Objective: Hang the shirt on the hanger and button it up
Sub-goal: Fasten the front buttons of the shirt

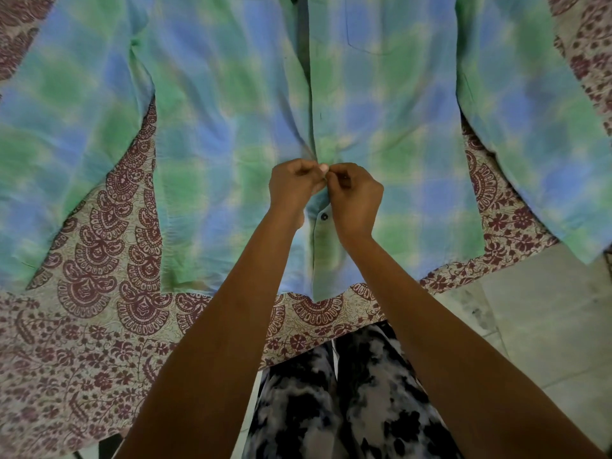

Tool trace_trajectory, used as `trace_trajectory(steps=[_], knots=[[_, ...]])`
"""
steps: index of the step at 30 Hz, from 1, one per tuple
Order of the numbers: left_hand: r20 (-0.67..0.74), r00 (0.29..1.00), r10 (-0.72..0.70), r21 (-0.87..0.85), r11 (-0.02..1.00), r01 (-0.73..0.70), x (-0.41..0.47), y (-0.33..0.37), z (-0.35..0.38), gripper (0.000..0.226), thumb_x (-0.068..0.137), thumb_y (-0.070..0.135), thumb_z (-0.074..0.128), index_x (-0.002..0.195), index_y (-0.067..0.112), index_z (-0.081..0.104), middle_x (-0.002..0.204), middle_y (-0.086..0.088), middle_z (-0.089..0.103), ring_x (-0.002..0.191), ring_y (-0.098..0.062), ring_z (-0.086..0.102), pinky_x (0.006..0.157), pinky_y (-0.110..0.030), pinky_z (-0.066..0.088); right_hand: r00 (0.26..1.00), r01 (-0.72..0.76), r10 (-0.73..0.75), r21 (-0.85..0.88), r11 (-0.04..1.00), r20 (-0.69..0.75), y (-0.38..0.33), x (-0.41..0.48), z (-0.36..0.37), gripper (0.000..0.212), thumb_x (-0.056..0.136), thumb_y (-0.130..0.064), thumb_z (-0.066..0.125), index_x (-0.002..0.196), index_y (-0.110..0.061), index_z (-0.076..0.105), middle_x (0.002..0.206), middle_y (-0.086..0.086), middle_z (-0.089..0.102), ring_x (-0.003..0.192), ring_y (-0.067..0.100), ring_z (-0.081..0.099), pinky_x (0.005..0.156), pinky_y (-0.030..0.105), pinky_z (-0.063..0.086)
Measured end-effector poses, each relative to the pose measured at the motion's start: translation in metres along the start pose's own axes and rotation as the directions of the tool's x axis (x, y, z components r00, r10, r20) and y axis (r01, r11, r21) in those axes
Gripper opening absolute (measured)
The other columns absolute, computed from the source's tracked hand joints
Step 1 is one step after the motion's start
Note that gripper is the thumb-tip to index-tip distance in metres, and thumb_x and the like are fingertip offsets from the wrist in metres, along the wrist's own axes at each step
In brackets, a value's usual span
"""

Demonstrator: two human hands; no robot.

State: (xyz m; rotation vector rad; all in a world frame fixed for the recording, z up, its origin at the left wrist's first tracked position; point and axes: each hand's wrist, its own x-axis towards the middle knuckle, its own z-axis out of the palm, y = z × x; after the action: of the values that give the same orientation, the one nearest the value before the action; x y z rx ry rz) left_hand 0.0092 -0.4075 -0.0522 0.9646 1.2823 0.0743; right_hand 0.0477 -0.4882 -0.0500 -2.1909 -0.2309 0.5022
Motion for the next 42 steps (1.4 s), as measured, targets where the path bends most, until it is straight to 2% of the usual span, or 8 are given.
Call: trace_trajectory(steps=[11,16,19,26,29,32,38,42], knots=[[0.040,0.999,-0.021,-0.051,0.998,0.023,-0.007,0.012,-0.001,0.017,0.083,0.001,0.064,0.071,0.013,0.059,0.070,-0.005,0.059,0.070,-0.016,0.060,0.070,-0.025,0.055,0.999,0.021,-0.019,0.085,0.996,-0.033,-0.005,-0.004,0.003,0.013,0.085,-0.012,0.062,0.091,-0.001,0.067,0.084,0.013,0.070,0.072,0.019,0.067,0.069,0.034,0.057],[-0.032,0.999,-0.031,-0.012,0.999,0.031,-0.003,0.011,0.003,0.019,0.083,0.001,0.064,0.069,0.014,0.059,0.058,-0.003,0.053,0.042,-0.008,0.044,0.043,-0.018,0.039,1.000,-0.016,0.016,0.112,0.994,-0.005,-0.004,-0.004,0.003,0.013,0.086,-0.012,0.061,0.092,-0.003,0.068,0.084,0.011,0.070,0.071,0.015,0.066,0.070,0.027,0.056],[-0.033,0.998,0.048,0.056,0.997,-0.046,0.000,0.008,-0.002,0.019,0.082,0.000,0.064,0.070,0.015,0.060,0.052,0.001,0.053,0.044,-0.008,0.043,0.047,-0.019,0.039,0.996,-0.083,0.074,0.173,0.981,0.058,-0.003,0.002,-0.002,0.009,0.084,-0.009,0.063,0.087,-0.005,0.070,0.078,0.003,0.070,0.065,0.002,0.063,0.067,0.020,0.053],[0.072,0.963,0.259,0.319,0.909,-0.268,0.003,0.005,-0.013,0.022,0.084,0.002,0.060,0.072,0.020,0.056,0.061,0.003,0.055,0.053,-0.003,0.048,0.061,-0.019,0.045,0.912,-0.366,0.257,0.350,0.862,0.321,-0.003,0.023,-0.013,0.020,0.082,0.002,0.058,0.070,-0.010,0.068,0.058,-0.005,0.066,0.059,0.008,0.061,0.066,0.023,0.053],[0.103,0.907,0.409,0.477,0.780,-0.406,-0.001,0.002,-0.013,0.002,0.085,0.007,0.061,0.084,0.009,0.061,0.068,0.003,0.058,0.059,-0.006,0.051,0.063,-0.022,0.045,0.853,-0.419,0.243,0.328,0.847,0.462,-0.004,0.033,-0.022,0.020,0.085,0.000,0.059,0.070,-0.011,0.066,0.048,-0.010,0.064,0.049,0.000,0.056,0.054,0.012,0.047],[0.109,0.831,0.545,0.606,0.626,-0.490,-0.004,0.001,-0.011,0.009,0.084,0.013,0.063,0.090,0.006,0.064,0.078,-0.005,0.067,0.064,-0.016,0.058,0.065,-0.028,0.049,0.837,-0.418,0.243,0.288,0.861,0.491,-0.001,0.038,-0.024,0.019,0.086,-0.003,0.059,0.070,-0.011,0.066,0.048,-0.010,0.064,0.048,-0.001,0.055,0.053,0.011,0.046],[0.083,0.916,0.392,0.636,0.687,-0.352,0.006,0.019,-0.012,0.007,0.078,0.010,0.067,0.084,0.012,0.063,0.081,-0.003,0.068,0.079,-0.020,0.065,0.073,-0.031,0.052,0.890,-0.235,0.148,0.156,0.959,0.431,0.002,0.041,-0.020,0.017,0.082,-0.003,0.061,0.073,-0.016,0.067,0.077,0.008,0.066,0.071,0.013,0.062,0.077,0.032,0.051],[-0.039,0.927,0.374,0.526,0.796,-0.299,0.026,0.043,-0.019,0.016,0.077,0.001,0.058,0.078,0.015,0.065,0.084,-0.008,0.071,0.081,-0.025,0.067,0.080,-0.038,0.055,0.954,-0.130,0.065,0.211,0.969,0.292,-0.019,0.050,-0.017,0.019,0.080,-0.001,0.063,0.098,-0.009,0.064,0.081,-0.002,0.063,0.065,-0.002,0.058,0.069,0.010,0.047]])
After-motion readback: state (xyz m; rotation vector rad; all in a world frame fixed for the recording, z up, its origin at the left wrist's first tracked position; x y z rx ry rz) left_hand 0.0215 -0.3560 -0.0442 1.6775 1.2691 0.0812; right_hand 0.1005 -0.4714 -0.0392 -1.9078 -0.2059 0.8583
